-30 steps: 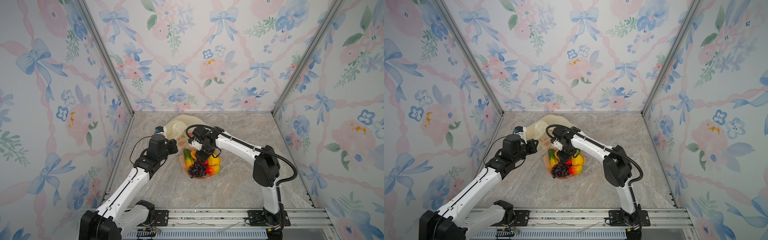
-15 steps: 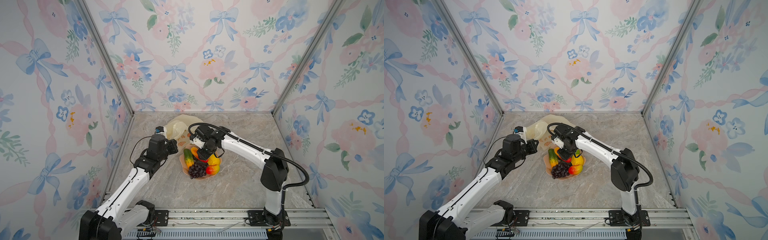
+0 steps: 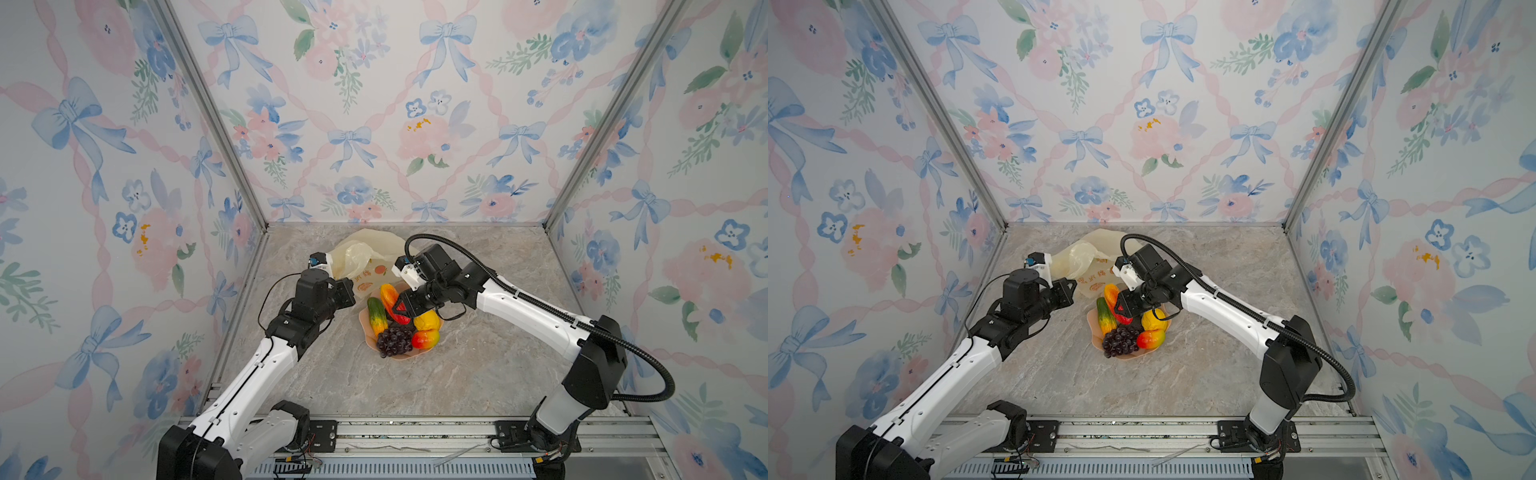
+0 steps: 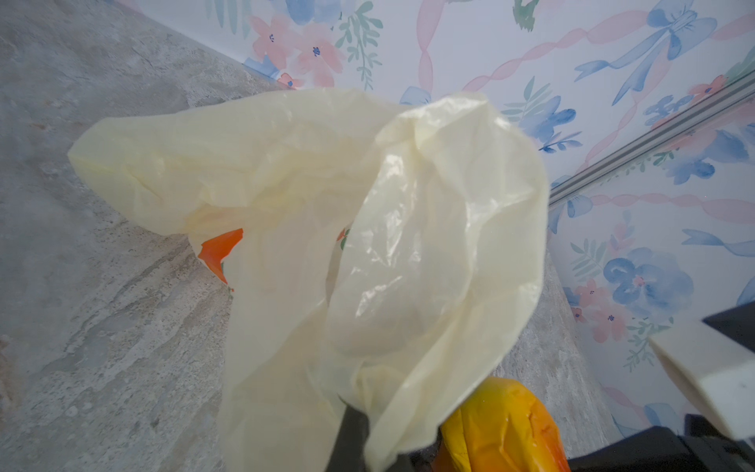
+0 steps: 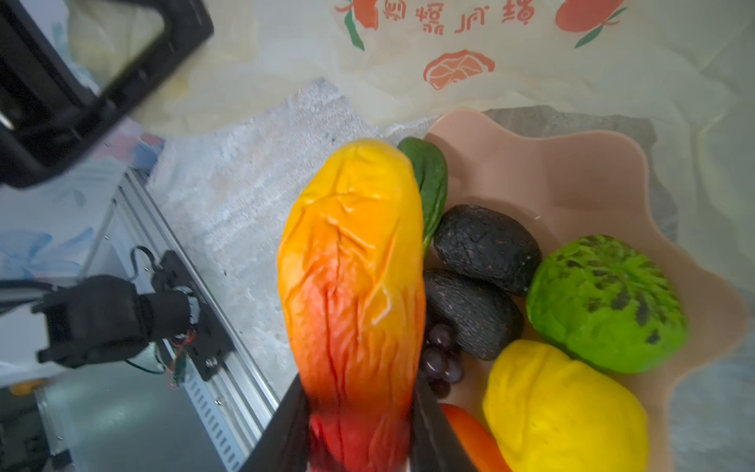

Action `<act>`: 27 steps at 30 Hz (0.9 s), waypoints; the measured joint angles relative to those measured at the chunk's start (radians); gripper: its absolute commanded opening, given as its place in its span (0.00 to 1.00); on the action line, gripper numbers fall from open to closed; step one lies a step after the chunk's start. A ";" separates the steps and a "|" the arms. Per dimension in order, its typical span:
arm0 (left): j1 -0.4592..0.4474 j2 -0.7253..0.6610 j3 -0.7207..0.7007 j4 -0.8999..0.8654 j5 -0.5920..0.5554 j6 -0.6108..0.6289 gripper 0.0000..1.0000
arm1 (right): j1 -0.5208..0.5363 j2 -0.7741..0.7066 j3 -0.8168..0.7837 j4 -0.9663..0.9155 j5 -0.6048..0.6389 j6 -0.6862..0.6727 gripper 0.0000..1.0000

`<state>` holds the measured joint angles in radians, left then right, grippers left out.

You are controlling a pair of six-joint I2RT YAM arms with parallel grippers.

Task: Place the fruits into the plastic bag
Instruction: Pick up the fruit from the plate, then place the fruit in the plastic bag.

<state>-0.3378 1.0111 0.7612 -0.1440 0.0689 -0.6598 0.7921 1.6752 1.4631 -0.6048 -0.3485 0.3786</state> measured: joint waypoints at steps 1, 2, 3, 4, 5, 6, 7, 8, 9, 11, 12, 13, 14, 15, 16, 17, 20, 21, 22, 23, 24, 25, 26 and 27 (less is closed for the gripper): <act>0.000 0.000 0.000 0.000 0.000 0.000 0.00 | -0.005 0.000 -0.014 0.039 -0.011 0.050 0.35; 0.000 0.000 0.000 0.000 0.001 -0.003 0.00 | -0.008 0.000 -0.022 0.065 -0.017 0.093 0.35; 0.000 0.000 0.000 0.000 0.002 -0.006 0.00 | -0.013 0.002 -0.031 0.105 -0.025 0.153 0.35; 0.000 0.000 0.000 0.000 0.004 -0.008 0.00 | -0.017 0.006 -0.035 0.143 -0.030 0.209 0.35; 0.000 0.000 0.000 0.000 0.006 -0.008 0.00 | -0.019 0.014 -0.037 0.185 -0.034 0.254 0.35; 0.000 0.000 0.000 0.000 0.008 -0.011 0.00 | -0.019 0.029 -0.037 0.235 -0.035 0.309 0.35; 0.000 0.000 0.000 0.000 0.011 -0.014 0.00 | -0.020 0.045 -0.037 0.280 -0.034 0.356 0.35; 0.000 0.000 0.000 0.000 0.013 -0.016 0.00 | -0.020 0.060 -0.037 0.317 -0.034 0.394 0.35; 0.000 0.000 0.000 0.000 0.018 -0.018 0.00 | -0.021 0.080 -0.037 0.357 -0.033 0.436 0.35; 0.000 0.000 0.000 0.000 0.023 -0.020 0.00 | -0.021 0.128 -0.034 0.426 -0.030 0.507 0.35; 0.000 0.000 0.000 0.000 0.023 -0.023 0.00 | -0.021 0.157 -0.028 0.454 -0.026 0.542 0.35; 0.000 0.000 0.000 0.000 0.026 -0.026 0.00 | -0.021 0.187 -0.021 0.484 -0.021 0.577 0.34; 0.000 0.000 0.000 0.000 0.027 -0.027 0.00 | -0.021 0.211 -0.018 0.508 -0.015 0.603 0.34; 0.000 0.000 0.000 0.000 0.028 -0.031 0.00 | -0.021 0.237 -0.016 0.536 -0.010 0.633 0.34; 0.000 0.000 0.001 0.001 0.030 -0.034 0.00 | -0.022 0.257 -0.016 0.558 -0.006 0.657 0.34; 0.000 0.001 0.002 0.001 0.032 -0.038 0.00 | -0.024 0.278 -0.013 0.578 0.000 0.681 0.34; -0.005 0.011 0.009 0.008 0.037 -0.052 0.00 | -0.029 0.329 0.004 0.622 0.027 0.732 0.34; -0.010 0.016 0.013 0.008 0.037 -0.056 0.00 | -0.031 0.341 0.011 0.632 0.035 0.746 0.33; -0.016 0.019 0.018 0.008 0.037 -0.058 0.00 | -0.033 0.353 0.019 0.644 0.044 0.760 0.33; -0.020 0.021 0.020 0.008 0.037 -0.060 0.00 | -0.034 0.363 0.029 0.652 0.051 0.769 0.33; -0.025 0.021 0.023 0.008 0.037 -0.060 0.00 | -0.036 0.374 0.043 0.660 0.057 0.780 0.33; -0.029 0.021 0.027 0.009 0.037 -0.060 0.00 | -0.037 0.388 0.060 0.668 0.064 0.790 0.33; -0.030 0.021 0.031 0.009 0.038 -0.060 0.00 | -0.037 0.396 0.074 0.674 0.070 0.797 0.33; -0.031 0.021 0.035 0.009 0.038 -0.060 0.00 | -0.038 0.412 0.092 0.680 0.075 0.808 0.33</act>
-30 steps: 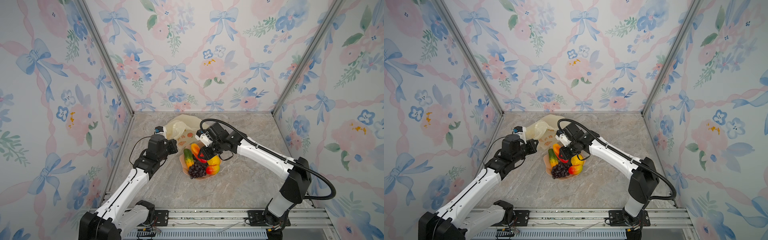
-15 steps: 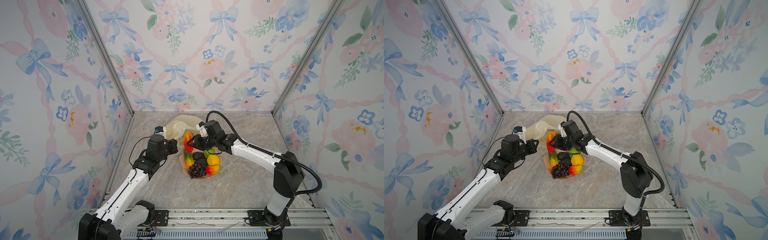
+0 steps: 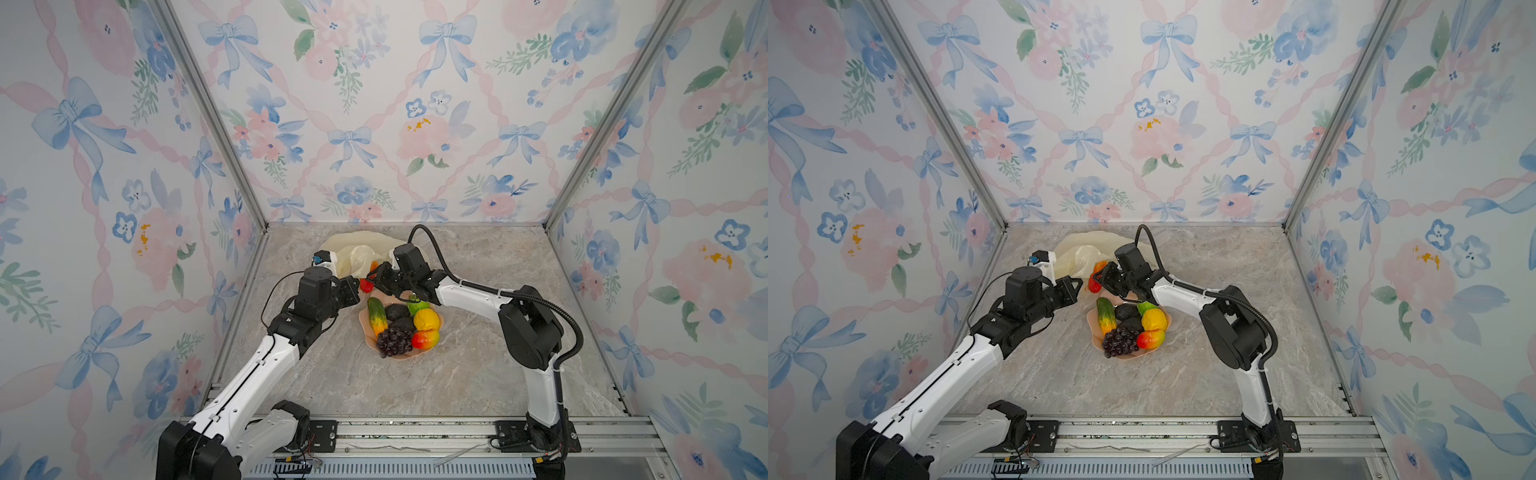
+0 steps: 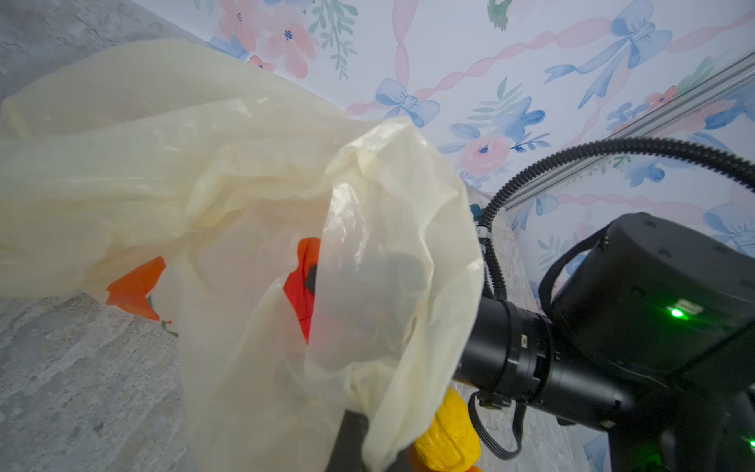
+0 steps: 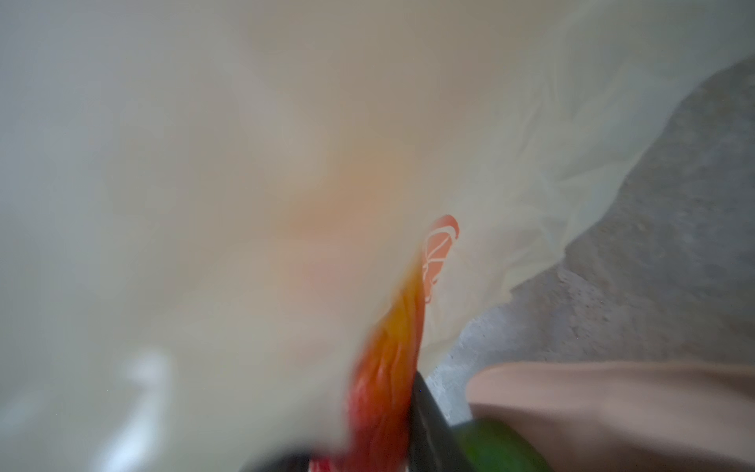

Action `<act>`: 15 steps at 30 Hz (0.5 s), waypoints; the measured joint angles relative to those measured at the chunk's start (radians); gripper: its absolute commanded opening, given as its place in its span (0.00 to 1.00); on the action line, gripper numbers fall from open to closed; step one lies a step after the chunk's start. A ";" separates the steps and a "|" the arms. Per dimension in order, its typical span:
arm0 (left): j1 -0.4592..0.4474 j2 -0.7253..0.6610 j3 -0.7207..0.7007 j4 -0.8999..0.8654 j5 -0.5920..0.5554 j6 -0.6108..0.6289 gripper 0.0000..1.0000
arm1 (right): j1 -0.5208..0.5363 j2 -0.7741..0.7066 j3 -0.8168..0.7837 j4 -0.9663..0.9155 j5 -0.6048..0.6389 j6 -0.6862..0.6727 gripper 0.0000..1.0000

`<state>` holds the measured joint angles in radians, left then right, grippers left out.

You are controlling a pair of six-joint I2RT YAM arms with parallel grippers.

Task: Place the fruits into the plastic bag
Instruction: Place the fruit in the plastic bag.

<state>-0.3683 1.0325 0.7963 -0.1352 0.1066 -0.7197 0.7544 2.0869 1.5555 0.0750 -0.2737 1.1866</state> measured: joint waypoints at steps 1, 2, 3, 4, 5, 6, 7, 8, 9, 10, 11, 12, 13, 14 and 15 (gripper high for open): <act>0.000 0.000 0.005 0.003 0.000 0.000 0.00 | 0.000 0.011 0.014 0.005 0.006 0.006 0.33; 0.000 0.000 0.008 0.007 0.000 0.000 0.00 | 0.000 0.019 0.024 0.009 0.013 0.012 0.33; 0.000 0.001 0.014 0.008 0.000 0.000 0.00 | 0.000 0.027 0.035 0.010 0.021 0.019 0.33; 0.000 0.001 0.018 0.014 0.004 -0.001 0.00 | 0.000 0.032 0.043 0.010 0.028 0.022 0.33; -0.002 0.003 0.021 0.021 0.008 -0.003 0.00 | 0.000 0.037 0.052 0.007 0.039 0.025 0.33; -0.005 0.006 0.024 0.030 0.010 -0.005 0.00 | 0.000 0.042 0.063 0.005 0.049 0.026 0.33; -0.008 0.014 0.029 0.037 0.016 -0.008 0.00 | 0.000 0.046 0.074 0.004 0.062 0.027 0.33; -0.011 0.022 0.033 0.041 0.021 -0.010 0.00 | 0.000 0.048 0.082 0.001 0.072 0.027 0.33; -0.013 0.031 0.037 0.048 0.026 -0.011 0.00 | 0.000 0.050 0.091 -0.003 0.082 0.029 0.33; -0.018 0.040 0.039 0.054 0.031 -0.013 0.00 | 0.000 0.054 0.104 -0.004 0.096 0.031 0.33; -0.020 0.047 0.042 0.058 0.035 -0.015 0.00 | 0.000 0.058 0.114 -0.004 0.105 0.034 0.33; -0.024 0.054 0.046 0.059 0.039 -0.018 0.00 | 0.000 0.064 0.128 -0.004 0.114 0.037 0.33; -0.027 0.060 0.050 0.060 0.043 -0.018 0.00 | 0.000 0.072 0.143 -0.005 0.124 0.041 0.33; -0.031 0.062 0.053 0.060 0.046 -0.018 0.00 | 0.000 0.081 0.157 -0.005 0.130 0.043 0.33; -0.033 0.064 0.057 0.060 0.051 -0.019 0.00 | 0.000 0.093 0.174 -0.004 0.138 0.047 0.33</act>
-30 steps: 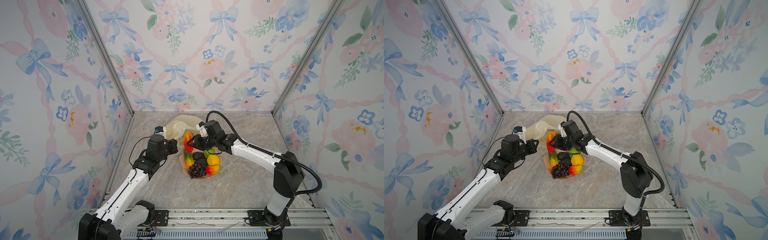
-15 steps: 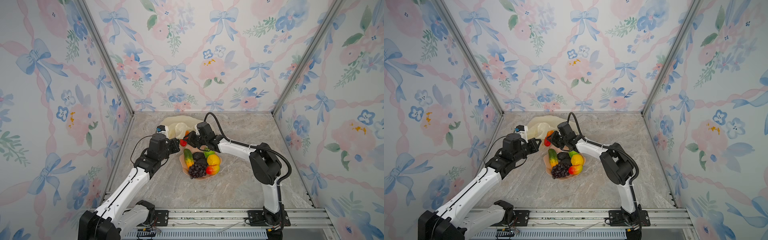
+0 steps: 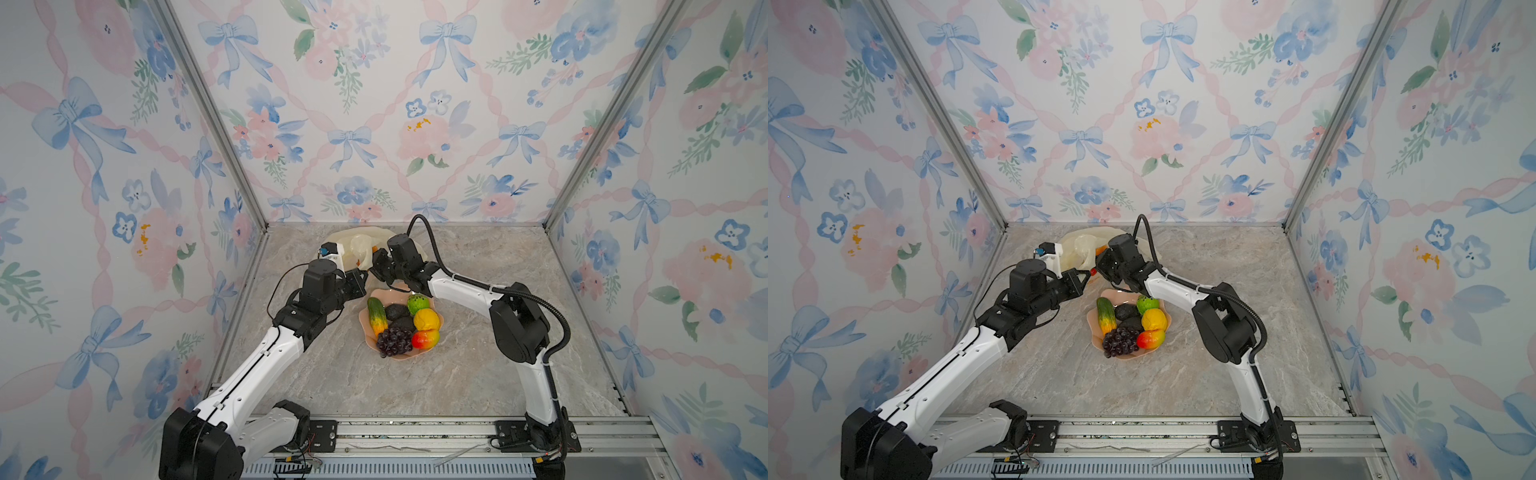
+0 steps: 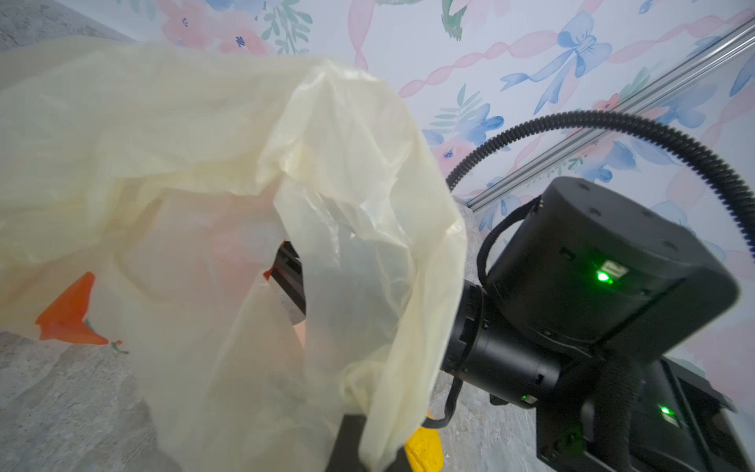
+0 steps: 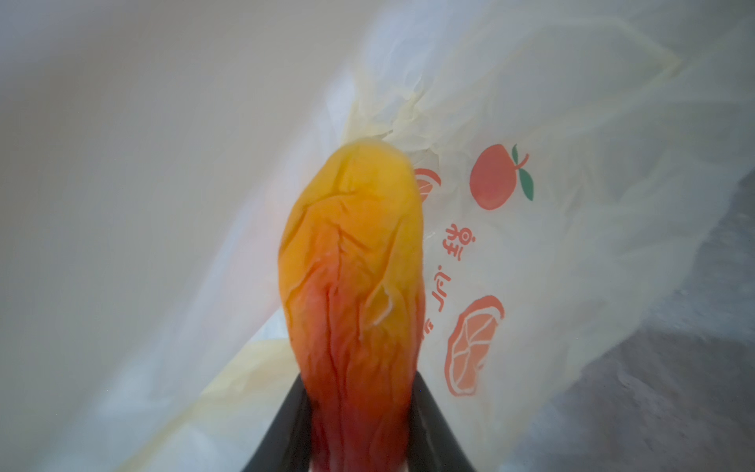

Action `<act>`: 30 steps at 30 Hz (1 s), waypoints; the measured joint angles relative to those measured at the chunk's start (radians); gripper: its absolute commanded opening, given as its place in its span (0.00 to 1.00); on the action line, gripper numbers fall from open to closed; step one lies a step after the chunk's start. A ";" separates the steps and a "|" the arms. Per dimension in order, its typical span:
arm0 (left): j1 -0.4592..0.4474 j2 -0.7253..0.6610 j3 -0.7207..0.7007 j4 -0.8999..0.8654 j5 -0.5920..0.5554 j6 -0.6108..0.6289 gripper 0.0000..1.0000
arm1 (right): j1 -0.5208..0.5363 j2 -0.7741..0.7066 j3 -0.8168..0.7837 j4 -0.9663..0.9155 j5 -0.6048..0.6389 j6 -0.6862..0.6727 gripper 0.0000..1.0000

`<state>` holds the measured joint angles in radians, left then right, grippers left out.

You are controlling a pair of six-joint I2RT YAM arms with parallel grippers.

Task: Place the fruits into the plastic bag
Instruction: Place the fruit in the plastic bag.

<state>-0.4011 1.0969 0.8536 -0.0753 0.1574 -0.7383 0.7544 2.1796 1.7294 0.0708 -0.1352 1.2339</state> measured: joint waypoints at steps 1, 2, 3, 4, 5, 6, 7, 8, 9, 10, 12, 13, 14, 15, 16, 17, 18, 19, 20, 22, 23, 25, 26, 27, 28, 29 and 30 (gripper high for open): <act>-0.004 0.002 0.005 0.000 0.003 0.000 0.00 | 0.000 0.011 0.013 0.000 0.009 0.006 0.33; -0.005 0.004 0.009 0.000 0.008 0.000 0.00 | 0.000 0.021 0.026 -0.001 0.014 0.009 0.33; -0.009 0.006 0.014 0.003 0.012 0.000 0.00 | 0.000 0.036 0.044 -0.003 0.019 0.016 0.33; -0.011 0.007 0.017 0.006 0.016 0.000 0.00 | -0.001 0.052 0.061 -0.003 0.023 0.021 0.33; -0.012 0.010 0.021 0.007 0.020 0.000 0.00 | -0.001 0.065 0.074 -0.005 0.027 0.024 0.33; -0.016 0.013 0.024 0.010 0.025 0.000 0.00 | -0.002 0.077 0.085 -0.008 0.031 0.028 0.34; -0.018 0.017 0.026 0.015 0.029 0.000 0.00 | -0.002 0.089 0.096 -0.012 0.035 0.033 0.35; -0.018 0.021 0.028 0.021 0.034 0.000 0.00 | -0.003 0.099 0.107 -0.017 0.039 0.039 0.36; -0.018 0.025 0.029 0.025 0.039 0.000 0.00 | -0.003 0.111 0.117 -0.021 0.040 0.039 0.37; -0.018 0.030 0.029 0.028 0.043 0.000 0.00 | -0.004 0.122 0.130 -0.028 0.042 0.042 0.38; -0.018 0.036 0.029 0.029 0.047 0.000 0.00 | -0.007 0.140 0.150 -0.041 0.043 0.043 0.39; -0.018 0.039 0.029 0.029 0.050 0.001 0.00 | -0.008 0.147 0.159 -0.051 0.043 0.042 0.40; -0.018 0.040 0.029 0.029 0.051 0.001 0.00 | -0.010 0.152 0.166 -0.060 0.043 0.042 0.41; -0.018 0.041 0.029 0.030 0.053 0.001 0.00 | -0.011 0.159 0.178 -0.070 0.043 0.041 0.43; -0.018 0.041 0.029 0.032 0.053 0.001 0.00 | -0.012 0.168 0.193 -0.076 0.043 0.041 0.44; -0.018 0.042 0.029 0.036 0.053 0.002 0.00 | -0.013 0.177 0.207 -0.082 0.042 0.041 0.45; -0.017 0.043 0.029 0.042 0.056 0.002 0.00 | -0.014 0.188 0.223 -0.088 0.042 0.041 0.47; -0.015 0.044 0.029 0.047 0.061 0.002 0.00 | -0.014 0.197 0.235 -0.094 0.041 0.040 0.49; -0.013 0.045 0.029 0.051 0.065 0.003 0.00 | -0.015 0.204 0.243 -0.101 0.038 0.041 0.50; -0.002 0.051 0.029 0.055 0.077 0.004 0.00 | -0.015 0.217 0.258 -0.117 0.036 0.038 0.52; 0.005 0.053 0.029 0.055 0.082 0.005 0.00 | -0.015 0.222 0.263 -0.125 0.034 0.037 0.53; 0.021 0.057 0.028 0.056 0.091 0.005 0.00 | -0.015 0.235 0.290 -0.151 0.027 0.033 0.58; 0.027 0.057 0.027 0.056 0.095 0.005 0.00 | -0.014 0.243 0.309 -0.164 0.022 0.029 0.61; 0.034 0.057 0.025 0.060 0.098 0.005 0.00 | -0.014 0.251 0.332 -0.177 0.014 0.018 0.64; 0.041 0.057 0.022 0.063 0.102 0.005 0.00 | -0.014 0.259 0.353 -0.190 0.008 0.009 0.66; 0.049 0.057 0.017 0.066 0.107 0.005 0.00 | -0.013 0.267 0.381 -0.205 -0.002 -0.005 0.70; 0.058 0.057 0.011 0.070 0.113 0.005 0.00 | -0.010 0.274 0.413 -0.228 -0.012 -0.023 0.71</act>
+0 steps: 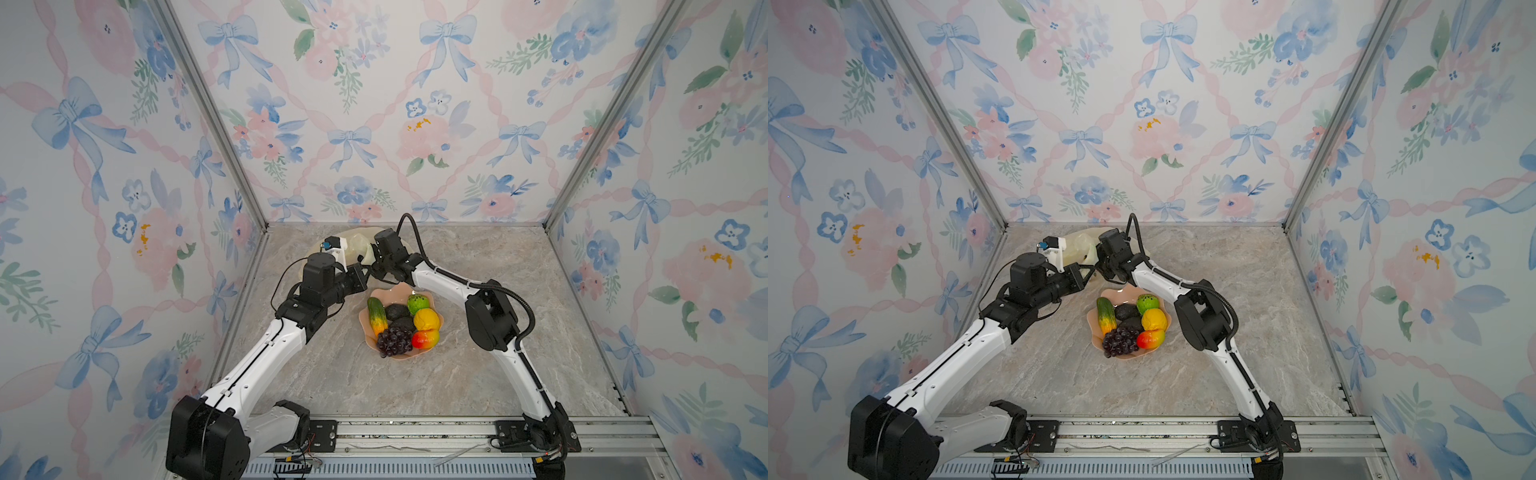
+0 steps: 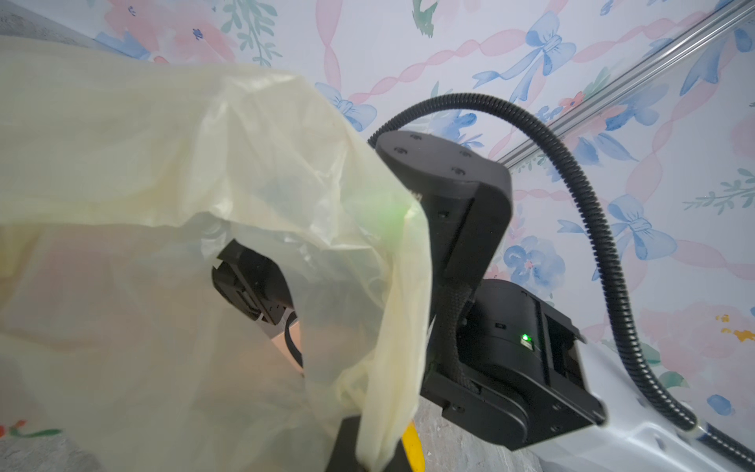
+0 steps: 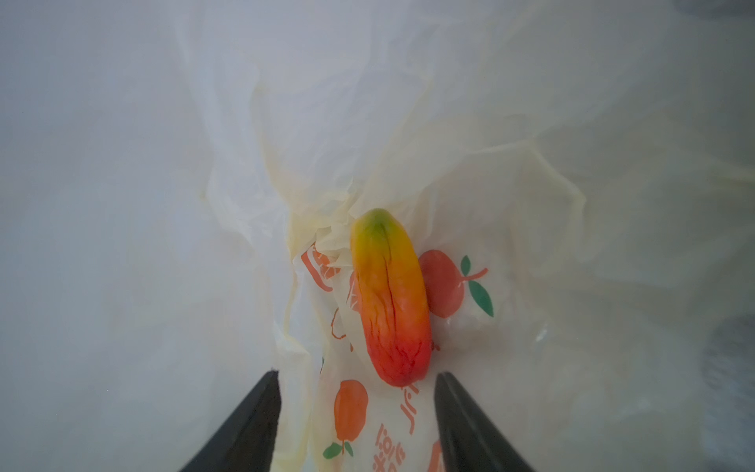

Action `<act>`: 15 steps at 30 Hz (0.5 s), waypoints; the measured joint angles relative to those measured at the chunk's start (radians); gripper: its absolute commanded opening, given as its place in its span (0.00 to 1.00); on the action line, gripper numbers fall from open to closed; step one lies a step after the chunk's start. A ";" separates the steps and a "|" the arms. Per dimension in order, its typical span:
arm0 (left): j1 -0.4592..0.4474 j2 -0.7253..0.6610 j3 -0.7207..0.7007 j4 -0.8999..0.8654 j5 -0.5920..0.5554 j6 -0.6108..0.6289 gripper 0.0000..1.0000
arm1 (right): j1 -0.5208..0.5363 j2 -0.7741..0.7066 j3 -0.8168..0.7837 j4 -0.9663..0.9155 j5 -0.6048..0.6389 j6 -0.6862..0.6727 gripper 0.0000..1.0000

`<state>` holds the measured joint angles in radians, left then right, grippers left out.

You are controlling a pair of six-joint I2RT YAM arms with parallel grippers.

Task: Place the fruits into the plastic bag
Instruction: Place the fruit in the plastic bag.

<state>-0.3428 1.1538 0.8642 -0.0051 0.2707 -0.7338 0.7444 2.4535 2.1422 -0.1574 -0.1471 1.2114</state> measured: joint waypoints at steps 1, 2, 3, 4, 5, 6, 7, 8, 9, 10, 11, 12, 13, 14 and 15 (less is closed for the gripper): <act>0.008 0.000 -0.005 0.000 0.003 0.000 0.00 | 0.004 0.003 0.025 -0.021 -0.007 -0.019 0.72; 0.019 0.000 -0.010 0.000 0.008 0.000 0.00 | 0.007 0.003 0.047 -0.042 -0.013 -0.042 0.73; 0.027 0.000 -0.013 0.000 0.011 0.000 0.00 | 0.010 0.000 0.067 -0.064 -0.015 -0.067 0.73; 0.035 0.000 -0.014 0.000 0.013 0.000 0.00 | 0.013 -0.006 0.076 -0.080 -0.016 -0.090 0.73; 0.043 0.000 -0.014 0.000 0.016 0.000 0.00 | 0.017 -0.017 0.077 -0.102 -0.014 -0.116 0.73; 0.050 0.000 -0.014 0.001 0.019 0.000 0.00 | 0.023 -0.030 0.074 -0.130 -0.013 -0.139 0.74; 0.055 0.000 -0.014 0.003 0.019 0.000 0.00 | 0.027 -0.045 0.065 -0.149 -0.011 -0.159 0.75; 0.060 0.000 -0.014 0.004 0.020 0.000 0.00 | 0.032 -0.067 0.047 -0.171 -0.006 -0.179 0.75; 0.066 0.000 -0.014 0.004 0.020 0.000 0.00 | 0.037 -0.096 0.016 -0.191 -0.003 -0.201 0.75; 0.070 0.000 -0.014 0.004 0.019 0.000 0.00 | 0.037 -0.125 -0.014 -0.209 0.001 -0.219 0.75; 0.077 0.000 -0.014 0.003 0.019 0.000 0.00 | 0.039 -0.158 -0.050 -0.225 0.006 -0.237 0.76; 0.085 0.000 -0.015 0.003 0.018 0.000 0.00 | 0.041 -0.199 -0.095 -0.242 0.010 -0.257 0.76; 0.093 0.000 -0.015 0.003 0.018 0.000 0.00 | 0.042 -0.240 -0.137 -0.258 0.014 -0.275 0.76; 0.103 0.000 -0.016 0.003 0.017 -0.001 0.00 | 0.044 -0.286 -0.187 -0.266 0.019 -0.295 0.76; 0.111 0.001 -0.016 0.003 0.014 -0.001 0.00 | 0.045 -0.336 -0.242 -0.272 0.026 -0.315 0.78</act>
<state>-0.2314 1.1549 0.8478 -0.0017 0.2852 -0.7345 0.7895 2.1178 1.8999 -0.4297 -0.1207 0.8963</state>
